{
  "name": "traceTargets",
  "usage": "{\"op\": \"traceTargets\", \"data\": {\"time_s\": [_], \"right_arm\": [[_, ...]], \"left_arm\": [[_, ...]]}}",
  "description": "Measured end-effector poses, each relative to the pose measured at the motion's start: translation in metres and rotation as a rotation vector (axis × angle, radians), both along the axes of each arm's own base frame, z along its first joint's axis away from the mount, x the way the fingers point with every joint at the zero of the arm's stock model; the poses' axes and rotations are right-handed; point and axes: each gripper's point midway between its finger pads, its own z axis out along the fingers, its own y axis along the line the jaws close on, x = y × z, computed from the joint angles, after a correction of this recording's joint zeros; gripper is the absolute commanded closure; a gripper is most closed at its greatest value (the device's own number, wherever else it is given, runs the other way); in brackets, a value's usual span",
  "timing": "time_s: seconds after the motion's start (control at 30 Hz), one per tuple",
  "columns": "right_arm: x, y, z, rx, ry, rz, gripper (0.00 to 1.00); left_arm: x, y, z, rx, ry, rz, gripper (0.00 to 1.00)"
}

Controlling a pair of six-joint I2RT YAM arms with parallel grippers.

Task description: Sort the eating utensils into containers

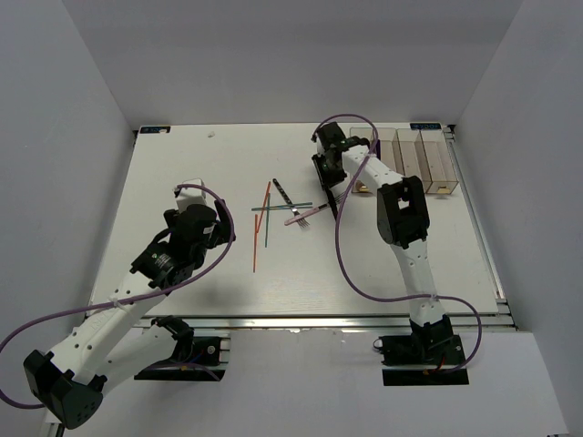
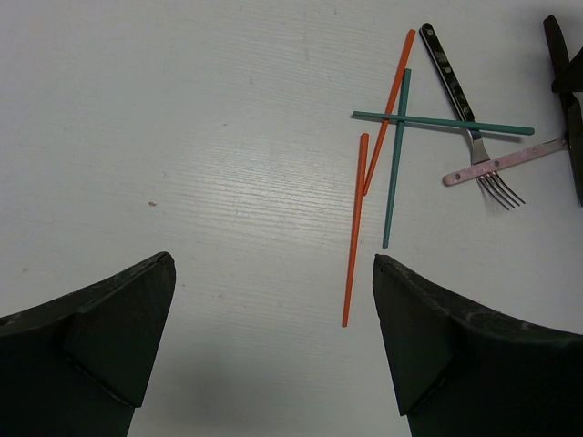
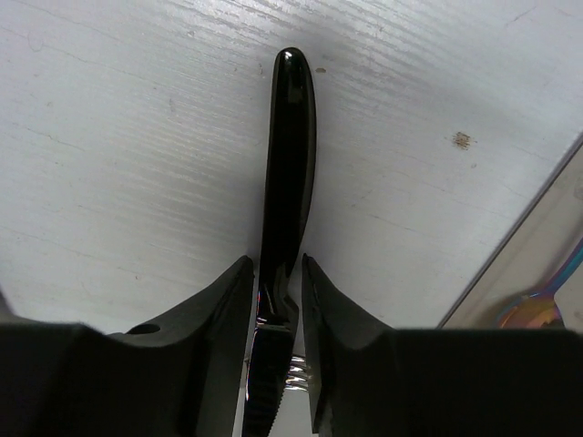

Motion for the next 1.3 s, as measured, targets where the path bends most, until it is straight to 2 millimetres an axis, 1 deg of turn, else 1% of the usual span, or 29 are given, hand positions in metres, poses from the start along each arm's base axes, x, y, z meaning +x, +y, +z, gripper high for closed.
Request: {"op": "traceTargets", "data": {"time_s": [0.03, 0.13, 0.17, 0.23, 0.27, 0.47, 0.7, 0.77, 0.9, 1.0, 1.07, 1.1, 1.17, 1.2, 1.3], "right_arm": [[0.000, 0.000, -0.001, 0.000, 0.000, 0.001, 0.67], [0.000, 0.001, -0.001, 0.005, 0.002, 0.006, 0.74], [0.000, 0.001, -0.001, 0.007, 0.003, 0.007, 0.82], [0.000, 0.002, -0.001, 0.015, 0.005, 0.009, 0.90], [0.000, 0.003, -0.001, 0.020, 0.006, 0.010, 1.00], [0.000, 0.008, 0.001, 0.065, 0.008, 0.022, 1.00], [-0.012, 0.015, 0.008, 0.140, 0.030, 0.010, 1.00], [-0.016, 0.018, 0.017, 0.173, 0.032, 0.007, 1.00], [-0.020, 0.026, 0.055, 0.260, 0.000, 0.002, 1.00], [-0.016, 0.025, 0.099, 0.323, -0.073, -0.004, 1.00], [-0.009, 0.018, 0.124, 0.342, -0.131, -0.023, 1.00], [-0.005, 0.010, 0.133, 0.339, -0.157, -0.040, 1.00], [0.007, -0.010, 0.143, 0.321, -0.194, -0.089, 1.00], [0.016, -0.023, 0.146, 0.307, -0.215, -0.120, 1.00], [0.047, -0.076, 0.145, 0.243, -0.256, -0.235, 1.00]], "left_arm": [[0.000, 0.000, 0.000, 0.000, 0.000, 0.000, 0.02], [0.000, 0.000, 0.000, 0.000, 0.000, 0.000, 0.02], [0.000, 0.000, 0.000, 0.000, 0.000, 0.000, 0.02], [0.000, 0.000, 0.000, 0.000, 0.000, 0.000, 0.02], [0.000, 0.000, 0.000, 0.000, 0.000, 0.000, 0.02], [0.000, 0.000, 0.001, -0.001, -0.002, 0.000, 0.02], [-0.001, 0.001, 0.003, -0.007, -0.010, 0.000, 0.02], [-0.001, 0.001, 0.003, -0.008, -0.011, 0.000, 0.02], [-0.001, 0.001, 0.004, -0.009, -0.014, 0.000, 0.02], [-0.001, 0.001, 0.005, -0.011, -0.016, 0.000, 0.02], [-0.001, 0.001, 0.005, -0.012, -0.017, 0.000, 0.02], [-0.001, 0.001, 0.005, -0.012, -0.017, 0.000, 0.02], [-0.001, 0.001, 0.005, -0.012, -0.018, 0.000, 0.02], [-0.001, 0.001, 0.005, -0.012, -0.018, 0.000, 0.02], [-0.001, 0.001, 0.005, -0.012, -0.018, 0.000, 0.02]]}}
